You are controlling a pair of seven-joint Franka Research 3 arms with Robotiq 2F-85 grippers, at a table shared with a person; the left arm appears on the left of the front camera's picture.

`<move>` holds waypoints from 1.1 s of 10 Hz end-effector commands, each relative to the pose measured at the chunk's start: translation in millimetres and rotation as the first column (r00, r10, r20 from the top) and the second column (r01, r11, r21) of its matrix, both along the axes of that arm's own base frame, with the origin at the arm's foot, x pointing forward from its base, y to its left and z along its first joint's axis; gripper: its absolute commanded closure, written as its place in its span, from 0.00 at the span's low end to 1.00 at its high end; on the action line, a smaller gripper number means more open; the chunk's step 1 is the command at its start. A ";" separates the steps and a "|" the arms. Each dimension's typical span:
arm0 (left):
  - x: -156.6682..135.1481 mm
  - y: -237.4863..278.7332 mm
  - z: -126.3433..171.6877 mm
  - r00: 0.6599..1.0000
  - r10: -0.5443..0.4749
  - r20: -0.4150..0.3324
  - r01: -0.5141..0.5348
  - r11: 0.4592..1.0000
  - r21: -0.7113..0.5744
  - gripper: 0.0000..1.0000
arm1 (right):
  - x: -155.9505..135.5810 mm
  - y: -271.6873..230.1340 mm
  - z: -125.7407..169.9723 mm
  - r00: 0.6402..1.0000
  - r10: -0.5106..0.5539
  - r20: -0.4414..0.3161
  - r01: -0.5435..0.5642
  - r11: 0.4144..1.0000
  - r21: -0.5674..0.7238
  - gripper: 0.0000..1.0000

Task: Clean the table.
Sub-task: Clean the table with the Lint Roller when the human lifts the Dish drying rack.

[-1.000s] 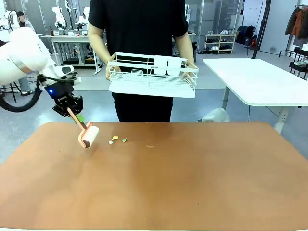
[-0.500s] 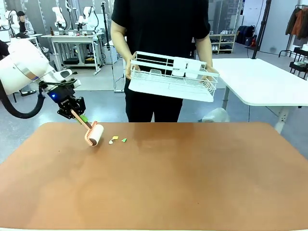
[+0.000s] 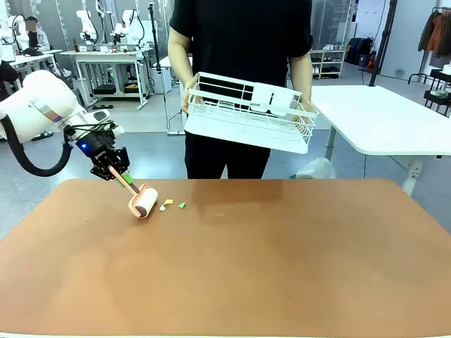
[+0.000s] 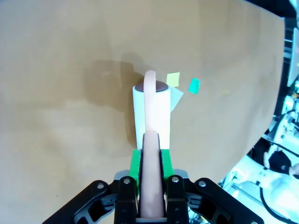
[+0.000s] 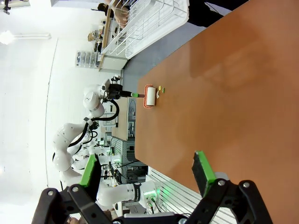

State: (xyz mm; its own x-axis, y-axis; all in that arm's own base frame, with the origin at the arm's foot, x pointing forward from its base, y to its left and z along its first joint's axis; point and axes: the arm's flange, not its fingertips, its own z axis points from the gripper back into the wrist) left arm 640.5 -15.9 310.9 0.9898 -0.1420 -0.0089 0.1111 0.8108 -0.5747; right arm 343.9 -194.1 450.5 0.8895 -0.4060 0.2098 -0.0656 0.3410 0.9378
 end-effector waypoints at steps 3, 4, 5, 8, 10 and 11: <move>-2.7 -74.0 -46.5 0.999 0.036 0.026 -0.035 0.999 -0.030 0.79 | -4.3 2.4 1.4 1.000 -0.005 0.002 0.005 1.000 0.014 0.00; -7.0 -96.0 -54.9 0.998 0.047 0.034 -0.046 0.998 -0.035 0.79 | -4.3 2.4 1.4 1.000 -0.005 0.002 0.005 1.000 0.014 0.00; -12.5 -128.1 -68.1 0.999 0.046 0.015 -0.045 0.998 -0.048 0.79 | -4.3 2.4 1.4 1.000 -0.005 0.002 0.005 1.000 0.014 0.00; -26.3 -180.7 -66.2 0.995 0.065 0.075 -0.062 0.997 -0.037 0.79 | -4.3 2.4 1.4 1.000 -0.005 0.002 0.005 1.000 0.014 0.00; -42.4 -182.2 -47.0 0.994 0.077 0.077 -0.070 0.994 -0.086 0.79 | -4.3 2.4 1.4 1.000 -0.005 0.002 0.005 1.000 0.014 0.00; -51.0 -185.3 -34.7 0.992 0.089 0.094 -0.080 0.992 -0.101 0.79 | -4.3 2.4 1.4 1.000 -0.005 0.002 0.005 1.000 0.014 0.00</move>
State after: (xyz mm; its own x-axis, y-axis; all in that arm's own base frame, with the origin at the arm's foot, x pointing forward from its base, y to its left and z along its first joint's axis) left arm 609.5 -205.8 292.5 0.9939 -0.1002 0.0459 0.1050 0.7324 -0.6728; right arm 344.2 -193.5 450.6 0.8901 -0.4045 0.2100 -0.0658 0.3419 0.9374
